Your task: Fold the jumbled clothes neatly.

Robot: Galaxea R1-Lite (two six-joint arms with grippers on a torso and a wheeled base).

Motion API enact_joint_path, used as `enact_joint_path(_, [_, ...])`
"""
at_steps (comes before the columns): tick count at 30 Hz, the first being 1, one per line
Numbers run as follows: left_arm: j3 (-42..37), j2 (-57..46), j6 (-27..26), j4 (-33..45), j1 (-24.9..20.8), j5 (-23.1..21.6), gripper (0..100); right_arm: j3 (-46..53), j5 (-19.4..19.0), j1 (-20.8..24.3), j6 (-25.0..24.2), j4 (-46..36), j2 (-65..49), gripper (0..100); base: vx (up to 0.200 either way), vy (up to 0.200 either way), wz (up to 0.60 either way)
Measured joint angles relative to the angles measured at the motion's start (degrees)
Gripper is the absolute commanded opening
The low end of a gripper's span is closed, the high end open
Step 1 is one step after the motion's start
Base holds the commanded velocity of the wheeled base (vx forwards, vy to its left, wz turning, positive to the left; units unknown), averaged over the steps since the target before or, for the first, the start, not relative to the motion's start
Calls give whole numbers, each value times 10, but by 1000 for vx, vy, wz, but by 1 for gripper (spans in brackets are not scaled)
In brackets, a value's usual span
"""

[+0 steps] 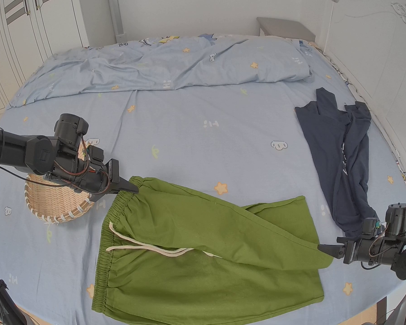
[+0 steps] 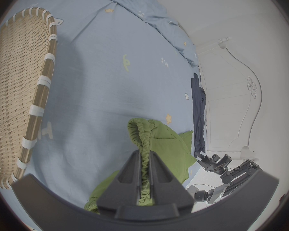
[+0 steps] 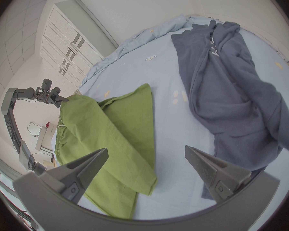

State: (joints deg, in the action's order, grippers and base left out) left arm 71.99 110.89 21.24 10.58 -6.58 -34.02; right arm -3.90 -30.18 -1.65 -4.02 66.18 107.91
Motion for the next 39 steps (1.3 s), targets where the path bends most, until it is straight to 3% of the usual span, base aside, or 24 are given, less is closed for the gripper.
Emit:
enact_joint_path(17, [6,2,0,0,10,0,0,29,-6,19,-5,34,52,100,0,0,0])
enact_joint_path(29, [5,1,0,0,7,0,0,29,-6,33,-54,103,52,100,0,0,0])
enact_joint_path(30, [5,1,0,0,7,0,0,29,-5,36,-56,105,52,0,0,0,0])
enact_joint_path(39, [5,1,0,1,7,0,0,29,-4,42,-59,104,54,0,0,0,0])
